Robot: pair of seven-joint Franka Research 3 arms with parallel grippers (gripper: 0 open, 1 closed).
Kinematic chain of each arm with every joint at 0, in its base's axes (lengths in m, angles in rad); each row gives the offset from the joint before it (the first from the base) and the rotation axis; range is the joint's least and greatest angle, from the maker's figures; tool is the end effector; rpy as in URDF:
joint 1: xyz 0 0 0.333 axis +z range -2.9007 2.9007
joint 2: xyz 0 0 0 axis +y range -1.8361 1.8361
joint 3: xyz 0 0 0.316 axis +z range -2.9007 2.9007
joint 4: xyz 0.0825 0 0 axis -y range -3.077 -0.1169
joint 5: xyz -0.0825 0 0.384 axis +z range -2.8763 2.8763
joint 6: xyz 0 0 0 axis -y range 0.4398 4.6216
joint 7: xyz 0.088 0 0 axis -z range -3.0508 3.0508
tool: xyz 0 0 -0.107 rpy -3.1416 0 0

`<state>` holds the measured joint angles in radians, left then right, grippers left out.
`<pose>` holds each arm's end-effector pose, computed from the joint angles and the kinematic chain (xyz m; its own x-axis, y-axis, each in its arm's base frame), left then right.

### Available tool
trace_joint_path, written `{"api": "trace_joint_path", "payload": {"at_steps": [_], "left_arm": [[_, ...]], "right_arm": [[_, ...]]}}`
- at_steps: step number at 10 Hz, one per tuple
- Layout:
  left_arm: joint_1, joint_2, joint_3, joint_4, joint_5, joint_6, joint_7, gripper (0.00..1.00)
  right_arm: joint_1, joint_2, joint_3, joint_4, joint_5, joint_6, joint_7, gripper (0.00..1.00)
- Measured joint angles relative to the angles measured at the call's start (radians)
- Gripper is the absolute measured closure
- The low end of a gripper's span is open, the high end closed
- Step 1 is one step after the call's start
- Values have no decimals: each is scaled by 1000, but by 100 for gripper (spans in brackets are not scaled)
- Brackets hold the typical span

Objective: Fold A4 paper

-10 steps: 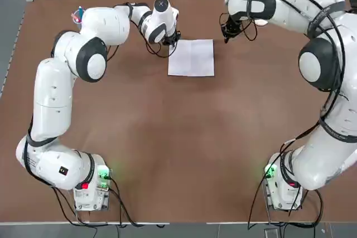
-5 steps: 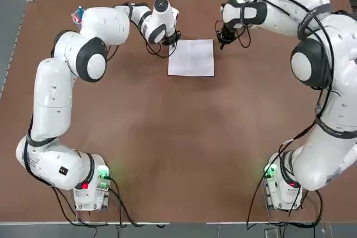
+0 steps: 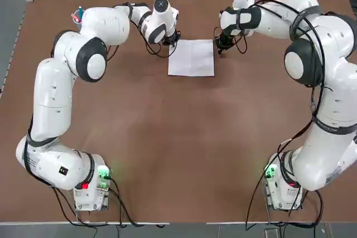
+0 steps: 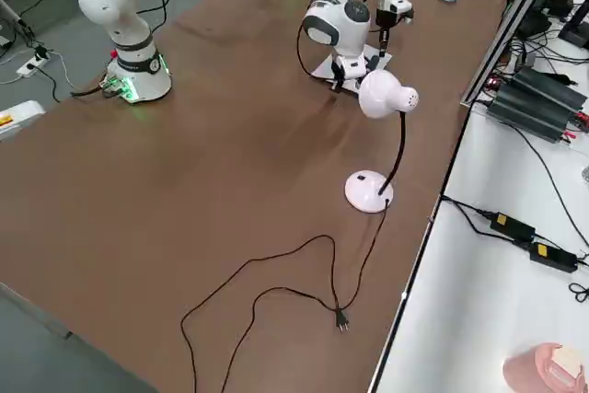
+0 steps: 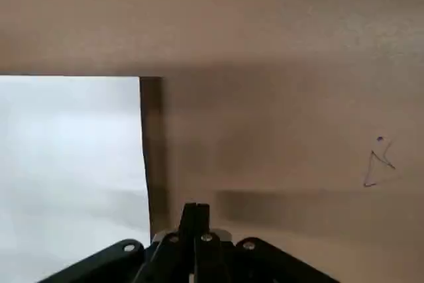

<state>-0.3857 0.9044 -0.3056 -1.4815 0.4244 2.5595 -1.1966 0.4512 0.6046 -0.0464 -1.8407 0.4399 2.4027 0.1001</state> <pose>0.5874 -0.4375 0.1726 0.9378 0.3171 0.1417 0.2902 -0.9396 0.1815 0.5874 0.2567 0.1945 0.9946 -0.0080 -0.1034 -0.0328 -0.9702 -0.2402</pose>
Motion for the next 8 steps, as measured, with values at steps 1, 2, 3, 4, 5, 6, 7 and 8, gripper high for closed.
{"api": "trace_joint_path", "payload": {"at_steps": [1, 2, 3, 4, 5, 6, 7, 8], "left_arm": [[0, 0, 0, 0, 0, 0, 0, 99], [0, 0, 0, 0, 0, 0, 0, 99], [0, 0, 0, 0, 0, 1, 0, 99], [0, 0, 0, -1, 0, 1, 0, 99], [0, 0, 0, -1, 0, 1, 0, 99], [0, 0, 0, -1, 0, 1, 0, 99], [0, 0, 0, -1, 0, 2, 0, 99], [0, 0, 0, -1, 0, 2, 0, 99]], "right_arm": [[1, 0, 6, 0, 17, 0, -8, 99], [2, 2, 12, 0, 26, 0, -18, 99], [2, 6, 15, -1, 37, 0, -29, 99], [2, 11, 16, -1, 48, 4, -36, 99], [1, 20, 15, -2, 53, 15, -38, 99], [1, 32, 15, -2, 70, 25, -41, 99], [0, 37, 14, -2, 90, 29, -52, 99], [0, 37, 15, -1, 101, 29, -58, 99]]}}
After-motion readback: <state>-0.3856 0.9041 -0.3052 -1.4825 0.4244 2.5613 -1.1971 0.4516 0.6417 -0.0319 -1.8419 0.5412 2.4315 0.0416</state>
